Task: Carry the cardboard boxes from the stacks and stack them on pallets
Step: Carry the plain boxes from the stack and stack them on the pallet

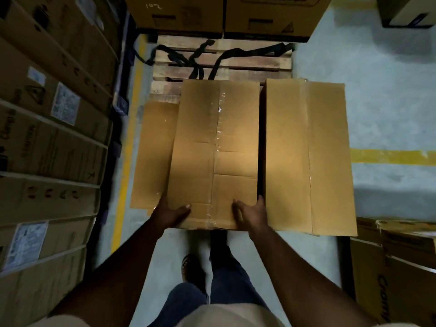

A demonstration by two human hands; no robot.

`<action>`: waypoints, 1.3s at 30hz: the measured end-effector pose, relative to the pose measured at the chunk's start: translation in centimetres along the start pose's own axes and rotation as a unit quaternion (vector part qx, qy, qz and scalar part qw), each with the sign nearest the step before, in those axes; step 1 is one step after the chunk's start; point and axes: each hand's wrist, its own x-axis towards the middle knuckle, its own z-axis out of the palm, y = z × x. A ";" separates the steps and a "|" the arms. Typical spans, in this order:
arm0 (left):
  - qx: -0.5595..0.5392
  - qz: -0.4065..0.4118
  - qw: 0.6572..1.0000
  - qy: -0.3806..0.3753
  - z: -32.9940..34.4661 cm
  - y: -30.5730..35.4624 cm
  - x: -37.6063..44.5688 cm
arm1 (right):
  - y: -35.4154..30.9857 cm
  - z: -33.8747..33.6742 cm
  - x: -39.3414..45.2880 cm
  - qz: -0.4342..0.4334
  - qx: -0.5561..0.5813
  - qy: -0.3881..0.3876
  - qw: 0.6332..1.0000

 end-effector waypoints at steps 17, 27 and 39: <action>-0.092 0.134 0.984 0.072 -3.6 -7.6 -18.6 | 9.5 -3.1 -16.4 -0.199 -0.005 0.006 0.980; -0.163 0.198 0.967 -0.010 -1.9 -17.9 -36.3 | 24.5 -11.9 -33.3 -0.281 -0.019 0.106 0.954; -0.042 0.239 0.951 -0.191 17.5 -25.4 -52.5 | 48.6 -32.1 -43.2 -0.205 0.120 0.219 0.946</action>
